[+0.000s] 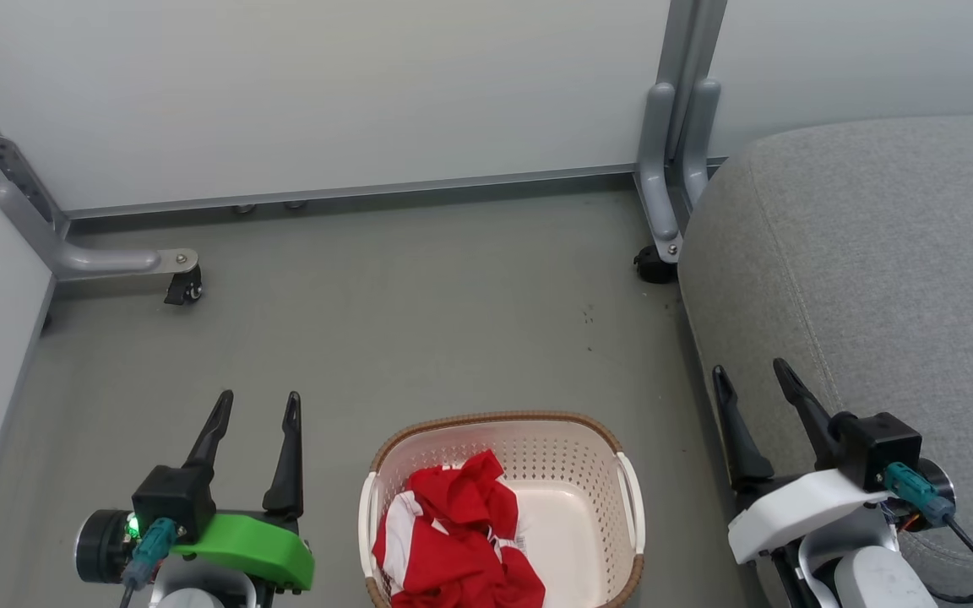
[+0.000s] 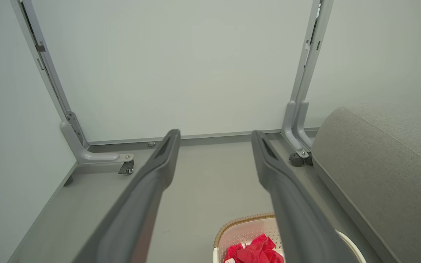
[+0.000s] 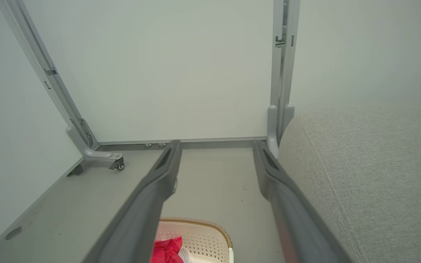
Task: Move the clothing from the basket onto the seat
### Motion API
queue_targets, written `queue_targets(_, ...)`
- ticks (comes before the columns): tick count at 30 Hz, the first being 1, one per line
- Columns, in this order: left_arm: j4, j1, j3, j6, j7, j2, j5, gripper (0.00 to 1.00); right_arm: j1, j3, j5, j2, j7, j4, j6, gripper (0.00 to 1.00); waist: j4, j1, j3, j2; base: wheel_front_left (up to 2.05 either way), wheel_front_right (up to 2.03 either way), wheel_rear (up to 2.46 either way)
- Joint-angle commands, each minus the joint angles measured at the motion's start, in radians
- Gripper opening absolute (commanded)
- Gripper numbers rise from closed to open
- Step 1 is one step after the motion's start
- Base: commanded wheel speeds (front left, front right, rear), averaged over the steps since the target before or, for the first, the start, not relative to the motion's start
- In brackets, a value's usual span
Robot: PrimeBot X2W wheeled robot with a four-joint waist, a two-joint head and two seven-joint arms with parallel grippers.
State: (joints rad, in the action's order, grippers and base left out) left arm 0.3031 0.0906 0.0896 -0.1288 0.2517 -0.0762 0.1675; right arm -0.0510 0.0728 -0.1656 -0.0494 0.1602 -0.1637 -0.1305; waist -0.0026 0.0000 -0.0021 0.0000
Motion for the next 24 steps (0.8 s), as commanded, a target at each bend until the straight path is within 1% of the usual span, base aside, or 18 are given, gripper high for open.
queue_targets(1, 0.004, -0.012, -0.003, -0.003, 0.009, 0.002, -0.021, 1.0, 0.005, 0.002, 0.021, -0.002, 0.01, 0.006, 0.0, 1.0, 0.0, 0.0, 0.0, 0.0, 0.0, 0.0, 0.0)
queue_targets(5, -0.002, -0.012, 0.0, -0.003, 0.017, 0.004, -0.035, 1.0, 0.007, 0.002, 0.038, -0.002, 0.013, 0.009, 0.0, 1.0, -0.001, 0.0, 0.0, 0.0, 0.0, 0.0, 0.0)
queue_targets(11, 0.006, -0.013, -0.007, -0.003, 0.014, 0.005, -0.017, 1.0, 0.008, -0.001, 0.022, -0.002, 0.012, 0.008, 0.0, 1.0, -0.001, 0.0, 0.0, 0.0, 0.0, 0.0, 0.0)
queue_targets(19, 0.011, -0.01, -0.014, -0.003, 0.014, 0.008, -0.026, 1.0, 0.008, -0.004, 0.015, -0.002, 0.009, 0.011, 0.0, 1.0, -0.001, 0.0, 0.005, 0.0, 0.0, 0.0, 0.0)
queue_targets(24, 0.019, 0.031, 0.009, -0.003, 0.014, 0.013, -0.041, 1.0, -0.022, -0.006, 0.016, -0.002, 0.008, 0.029, 0.0, 1.0, -0.007, 0.0, 0.046, 0.0, 0.0, 0.0, 0.0)
